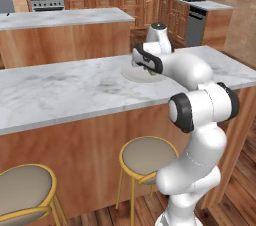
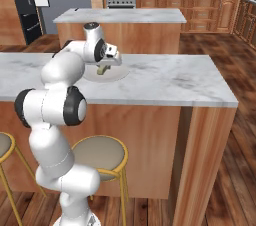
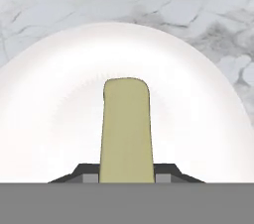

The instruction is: Retrieve the butter from the fridge and place it on a plate on the dining table. Then retrieve the butter knife by the fridge and place it near the plate.

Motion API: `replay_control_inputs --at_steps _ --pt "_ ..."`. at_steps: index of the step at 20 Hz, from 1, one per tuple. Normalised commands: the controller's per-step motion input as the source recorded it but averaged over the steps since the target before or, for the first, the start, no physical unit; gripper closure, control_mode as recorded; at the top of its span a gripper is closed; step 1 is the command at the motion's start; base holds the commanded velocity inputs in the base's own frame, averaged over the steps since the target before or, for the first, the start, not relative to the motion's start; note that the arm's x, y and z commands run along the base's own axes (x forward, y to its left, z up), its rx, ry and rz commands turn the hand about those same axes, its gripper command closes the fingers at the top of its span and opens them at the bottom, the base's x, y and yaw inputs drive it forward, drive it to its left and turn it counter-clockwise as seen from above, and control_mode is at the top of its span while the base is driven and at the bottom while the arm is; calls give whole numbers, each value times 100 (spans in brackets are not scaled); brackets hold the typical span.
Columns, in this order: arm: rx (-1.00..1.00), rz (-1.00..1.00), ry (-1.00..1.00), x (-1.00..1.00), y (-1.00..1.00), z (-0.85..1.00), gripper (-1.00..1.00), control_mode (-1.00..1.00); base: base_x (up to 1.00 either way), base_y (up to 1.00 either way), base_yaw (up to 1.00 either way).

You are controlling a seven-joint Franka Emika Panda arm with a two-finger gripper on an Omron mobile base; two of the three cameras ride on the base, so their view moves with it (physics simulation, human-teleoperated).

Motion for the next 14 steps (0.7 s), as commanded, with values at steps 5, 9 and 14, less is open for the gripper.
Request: replay_control_inputs --at_steps 5,9,14 --pt "0 0 -8 21 0 0 100 -100 0 0 0" --pt "0 0 5 38 0 0 100 -100 0 0 0" --pt "0 0 2 26 0 0 100 -100 0 0 0"
